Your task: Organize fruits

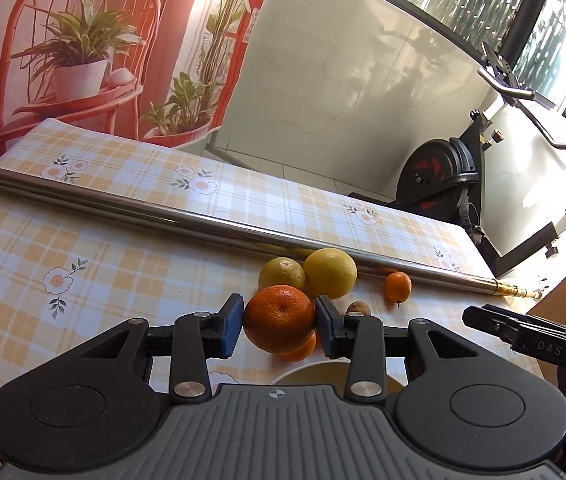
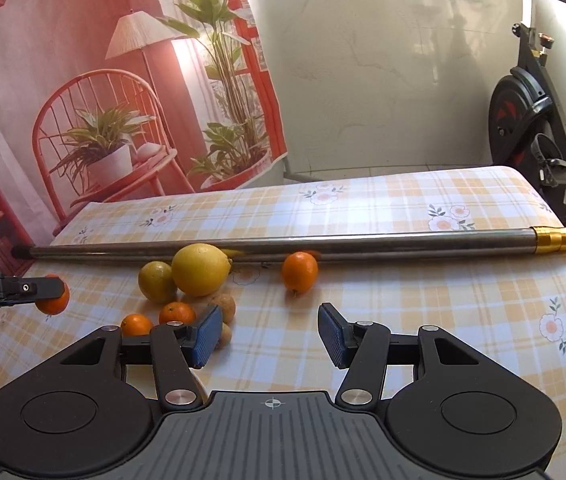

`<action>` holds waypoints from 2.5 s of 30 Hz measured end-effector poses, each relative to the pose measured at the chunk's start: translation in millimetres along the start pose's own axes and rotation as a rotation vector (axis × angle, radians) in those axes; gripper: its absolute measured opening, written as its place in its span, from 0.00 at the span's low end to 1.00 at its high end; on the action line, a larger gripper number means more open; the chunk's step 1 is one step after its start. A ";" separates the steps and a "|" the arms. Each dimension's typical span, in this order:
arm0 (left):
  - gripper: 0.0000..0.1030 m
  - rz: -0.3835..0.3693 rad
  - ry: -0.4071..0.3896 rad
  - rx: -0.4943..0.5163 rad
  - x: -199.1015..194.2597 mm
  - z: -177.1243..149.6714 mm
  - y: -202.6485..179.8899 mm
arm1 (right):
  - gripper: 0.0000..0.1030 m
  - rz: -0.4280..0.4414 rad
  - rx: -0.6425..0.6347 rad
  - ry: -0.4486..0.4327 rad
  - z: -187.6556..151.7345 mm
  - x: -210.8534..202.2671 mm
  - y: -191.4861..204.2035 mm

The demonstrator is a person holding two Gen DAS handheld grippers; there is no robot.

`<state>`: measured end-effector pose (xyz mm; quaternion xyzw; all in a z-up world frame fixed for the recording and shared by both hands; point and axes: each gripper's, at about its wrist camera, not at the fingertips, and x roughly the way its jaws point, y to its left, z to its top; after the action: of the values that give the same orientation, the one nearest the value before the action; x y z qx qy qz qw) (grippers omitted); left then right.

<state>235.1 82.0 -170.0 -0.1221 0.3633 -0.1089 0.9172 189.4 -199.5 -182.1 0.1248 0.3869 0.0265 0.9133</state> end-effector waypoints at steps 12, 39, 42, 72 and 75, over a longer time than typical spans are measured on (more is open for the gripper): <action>0.40 0.070 0.000 -0.008 -10.9 -18.0 9.6 | 0.49 -0.083 -0.076 -0.012 20.8 85.2 -6.1; 0.40 0.070 0.035 0.011 -13.6 -32.0 3.2 | 0.31 -0.009 0.020 0.032 5.8 77.4 2.9; 0.40 0.067 0.037 0.023 -17.7 -36.0 1.1 | 0.31 0.017 0.008 0.005 -2.4 52.7 11.7; 0.40 0.070 0.118 0.176 -17.2 -76.7 -19.3 | 0.31 0.069 -0.007 0.036 -55.4 -2.0 45.4; 0.40 0.073 0.123 0.177 -15.6 -77.3 -18.8 | 0.31 0.075 -0.025 0.043 -53.2 3.4 49.6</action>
<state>168.4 57.5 -208.9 -0.0205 0.4122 -0.1142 0.9037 156.2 -140.0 -207.8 0.1275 0.4011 0.0682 0.9045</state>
